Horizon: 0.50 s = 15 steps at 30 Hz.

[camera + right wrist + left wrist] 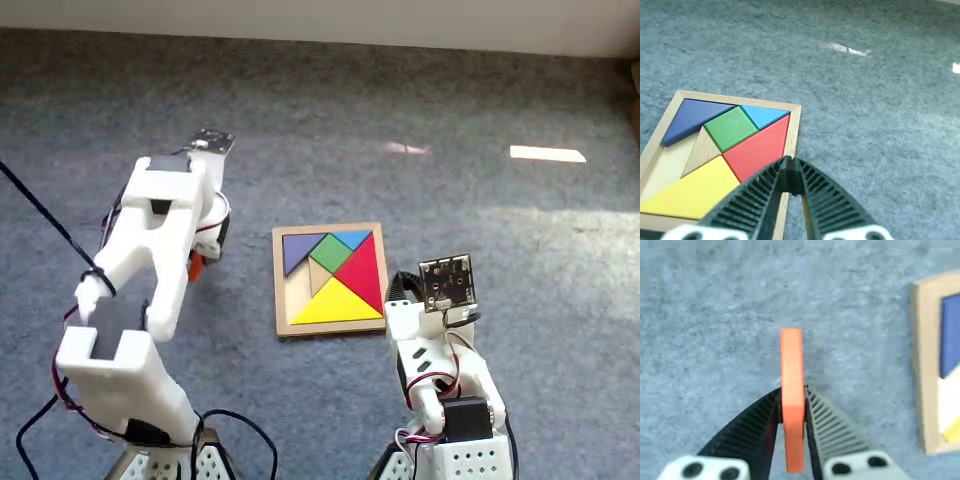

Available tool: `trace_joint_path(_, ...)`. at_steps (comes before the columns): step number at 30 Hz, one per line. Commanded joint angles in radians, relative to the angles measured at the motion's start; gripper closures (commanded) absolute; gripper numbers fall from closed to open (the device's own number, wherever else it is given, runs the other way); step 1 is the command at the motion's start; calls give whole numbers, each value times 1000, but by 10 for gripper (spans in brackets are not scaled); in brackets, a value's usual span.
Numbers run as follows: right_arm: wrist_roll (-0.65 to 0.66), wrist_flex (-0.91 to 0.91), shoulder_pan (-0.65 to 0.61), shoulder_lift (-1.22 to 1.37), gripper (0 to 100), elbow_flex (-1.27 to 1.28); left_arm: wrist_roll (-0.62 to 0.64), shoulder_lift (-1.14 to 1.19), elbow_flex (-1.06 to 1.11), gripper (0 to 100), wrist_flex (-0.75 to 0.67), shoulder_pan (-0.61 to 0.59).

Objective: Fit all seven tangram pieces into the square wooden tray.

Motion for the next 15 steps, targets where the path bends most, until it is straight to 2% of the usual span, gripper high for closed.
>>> trace_joint_path(1, -2, -27, 8, -10, 978, 102, 12, -171, 53, 994, 12, 145)
trace_joint_path(6, -2, -27, 8, -10, 978, 102, 86, -203, 77, 994, -23, 257)
trace_joint_path(11, -2, -27, 8, -10, 978, 102, 91, -203, 84, 994, -60, 374)
trace_joint_path(15, -2, -27, 8, -10, 978, 102, 172, -197, 87, 994, -112, 441)
